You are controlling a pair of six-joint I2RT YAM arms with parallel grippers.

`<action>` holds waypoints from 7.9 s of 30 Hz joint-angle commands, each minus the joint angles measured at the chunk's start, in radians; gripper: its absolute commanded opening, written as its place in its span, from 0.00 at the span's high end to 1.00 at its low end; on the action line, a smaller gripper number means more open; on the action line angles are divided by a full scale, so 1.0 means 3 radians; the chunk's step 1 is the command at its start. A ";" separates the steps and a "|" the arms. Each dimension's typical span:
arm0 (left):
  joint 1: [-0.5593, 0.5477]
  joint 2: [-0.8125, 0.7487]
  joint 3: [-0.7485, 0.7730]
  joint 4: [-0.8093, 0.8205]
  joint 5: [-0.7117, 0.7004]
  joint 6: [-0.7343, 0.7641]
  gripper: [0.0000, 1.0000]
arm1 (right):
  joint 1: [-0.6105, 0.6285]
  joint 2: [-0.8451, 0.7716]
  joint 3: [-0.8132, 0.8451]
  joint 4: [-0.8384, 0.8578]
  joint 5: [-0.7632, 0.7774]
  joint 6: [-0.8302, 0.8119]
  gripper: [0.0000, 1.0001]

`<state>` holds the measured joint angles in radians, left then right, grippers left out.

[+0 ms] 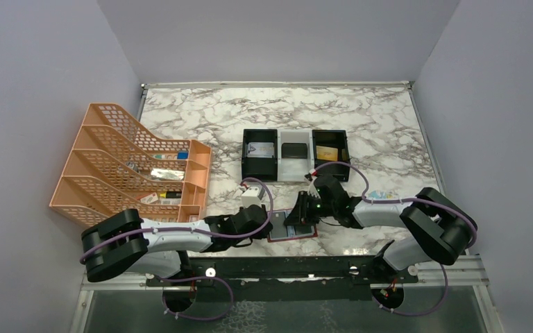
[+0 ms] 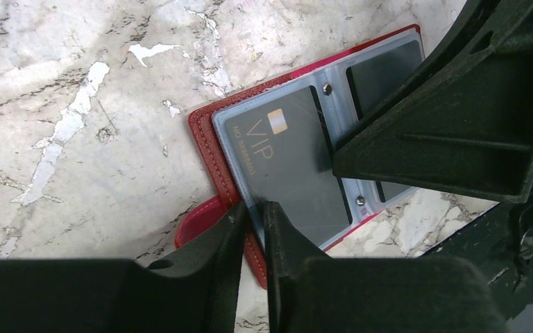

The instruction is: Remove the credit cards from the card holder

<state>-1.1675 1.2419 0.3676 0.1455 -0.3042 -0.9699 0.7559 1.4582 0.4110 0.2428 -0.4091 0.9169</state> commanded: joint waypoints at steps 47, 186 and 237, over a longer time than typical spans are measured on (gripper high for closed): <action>-0.0042 0.0340 -0.0192 -0.0370 0.0043 -0.0126 0.98 | -0.0223 -0.0383 -0.0349 0.0465 -0.0690 0.0028 0.99; -0.0129 -0.0083 0.0003 -0.0646 -0.0181 0.0002 0.86 | -0.0092 0.0579 -0.0005 0.1046 -0.0685 0.0273 0.83; -0.0128 -0.0626 0.0058 -0.0570 -0.0051 0.0185 0.54 | 0.0048 -0.1004 -0.0202 -0.0082 0.0536 -0.0263 0.99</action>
<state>-1.1999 1.0893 0.3641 -0.0364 -0.3470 -0.9600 0.7650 1.2282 0.3824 0.2455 -0.3477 0.8764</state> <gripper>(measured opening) 0.394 0.018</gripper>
